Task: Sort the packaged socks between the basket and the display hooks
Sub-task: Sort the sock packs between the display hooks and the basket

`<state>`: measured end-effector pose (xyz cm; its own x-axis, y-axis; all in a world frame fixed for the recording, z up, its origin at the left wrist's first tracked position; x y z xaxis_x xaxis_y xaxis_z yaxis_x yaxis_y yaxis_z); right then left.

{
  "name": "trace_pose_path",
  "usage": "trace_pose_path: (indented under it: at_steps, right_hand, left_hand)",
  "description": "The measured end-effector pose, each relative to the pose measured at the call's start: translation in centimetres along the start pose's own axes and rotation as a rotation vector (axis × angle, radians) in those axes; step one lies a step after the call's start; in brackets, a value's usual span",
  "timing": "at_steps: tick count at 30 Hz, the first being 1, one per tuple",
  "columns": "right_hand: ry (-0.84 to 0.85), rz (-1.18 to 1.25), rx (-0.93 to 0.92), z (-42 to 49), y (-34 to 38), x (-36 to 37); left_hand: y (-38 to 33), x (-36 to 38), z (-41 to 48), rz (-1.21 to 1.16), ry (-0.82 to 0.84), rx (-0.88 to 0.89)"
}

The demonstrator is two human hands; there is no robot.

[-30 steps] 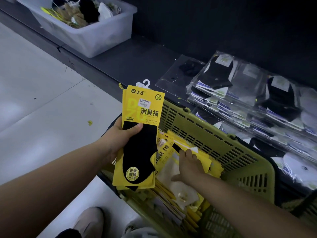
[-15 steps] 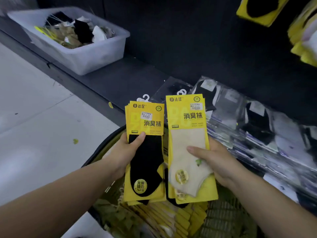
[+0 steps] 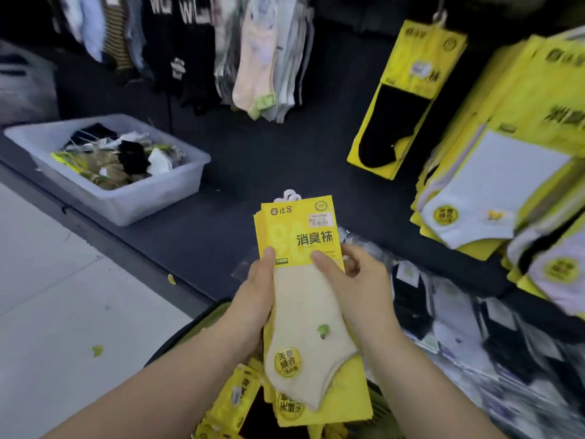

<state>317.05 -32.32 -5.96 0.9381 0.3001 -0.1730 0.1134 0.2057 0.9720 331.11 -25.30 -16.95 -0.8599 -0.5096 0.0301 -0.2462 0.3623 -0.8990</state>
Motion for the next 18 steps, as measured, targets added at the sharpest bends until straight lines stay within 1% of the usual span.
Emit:
trace_pose_path:
  at_steps: [1,3,5,7,8,11,12,13,15,17,18]
  right_hand:
    - [-0.028,0.031,-0.036,0.6,1.4,-0.4]
    - [0.013,0.074,-0.072,1.6,3.5,-0.5]
    - [0.114,0.066,-0.03,2.2,4.3,-0.4]
    - [0.182,0.056,0.029,2.6,4.5,-0.4]
    - [0.171,0.049,0.034,2.8,4.8,-0.7]
    - [-0.005,0.124,0.022,4.0,6.3,-2.3]
    - [-0.03,0.155,0.02,4.4,6.8,-2.6]
    - [-0.024,0.181,0.028,4.7,7.1,-2.7]
    - [0.049,0.212,0.057,5.5,7.7,-2.7]
    - [0.117,0.196,0.077,6.0,8.7,-3.1]
    - [0.121,0.17,0.071,6.4,9.5,-3.6]
  left_hand:
    - [-1.2,0.2,-0.4,0.018,-0.023,0.023]
    - [-3.3,0.7,-0.9,-0.018,-0.017,0.092]
    - [-4.8,0.9,-1.6,-0.078,0.015,0.18]
    - [-5.7,0.9,-2.1,-0.04,0.022,0.258]
    - [-6.0,0.9,-2.3,-0.014,0.018,0.284]
    - [-7.4,1.5,-3.2,0.004,0.04,0.365]
    - [-7.9,1.8,-3.5,0.001,0.053,0.388]
    - [-8.3,1.9,-3.8,-0.005,0.065,0.407]
    - [-8.7,2.0,-4.1,-0.029,0.075,0.427]
    - [-9.2,2.0,-4.1,-0.044,0.078,0.43]
    - [-9.6,2.0,-3.9,-0.045,0.08,0.429]
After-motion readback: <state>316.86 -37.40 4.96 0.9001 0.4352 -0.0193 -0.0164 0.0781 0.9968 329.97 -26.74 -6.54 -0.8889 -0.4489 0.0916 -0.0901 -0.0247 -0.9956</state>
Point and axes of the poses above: each hand's wrist, its own z-axis towards the middle knuckle, its own x-axis out of the palm, y = z × x, the point moved 10 cm from there along z, towards the middle knuckle, and after that the axes turned 10 degrees about z, right-handed, at the moved point
